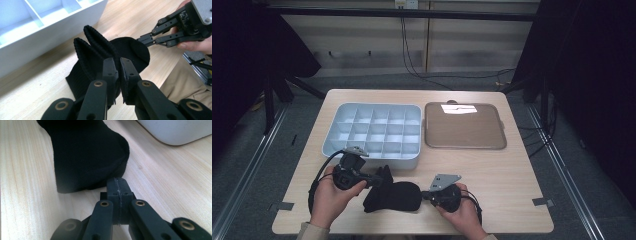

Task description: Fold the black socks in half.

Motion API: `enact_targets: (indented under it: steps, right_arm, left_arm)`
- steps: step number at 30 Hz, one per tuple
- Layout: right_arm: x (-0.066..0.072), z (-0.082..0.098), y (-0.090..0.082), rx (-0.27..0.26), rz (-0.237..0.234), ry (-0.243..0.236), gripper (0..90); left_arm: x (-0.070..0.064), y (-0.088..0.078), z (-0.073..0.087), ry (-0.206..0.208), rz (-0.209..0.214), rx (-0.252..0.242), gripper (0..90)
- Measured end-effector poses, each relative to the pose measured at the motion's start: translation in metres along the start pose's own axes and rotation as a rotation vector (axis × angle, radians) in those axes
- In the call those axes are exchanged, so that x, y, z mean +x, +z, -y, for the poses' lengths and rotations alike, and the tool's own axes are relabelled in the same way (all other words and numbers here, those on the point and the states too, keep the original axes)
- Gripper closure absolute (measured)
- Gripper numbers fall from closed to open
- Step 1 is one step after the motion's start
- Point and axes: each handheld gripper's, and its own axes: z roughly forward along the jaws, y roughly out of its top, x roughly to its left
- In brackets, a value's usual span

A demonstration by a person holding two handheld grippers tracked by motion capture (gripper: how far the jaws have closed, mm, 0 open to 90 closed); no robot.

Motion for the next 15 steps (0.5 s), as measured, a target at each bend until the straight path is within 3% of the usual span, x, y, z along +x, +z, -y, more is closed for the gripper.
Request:
enact_targets:
  steps: [15]
  right_arm:
    - [0.000,0.000,0.000,-0.001,-0.005,0.013,90.0]
  left_arm:
    - [-0.008,0.016,-0.005,0.026,0.022,0.045,83.5]
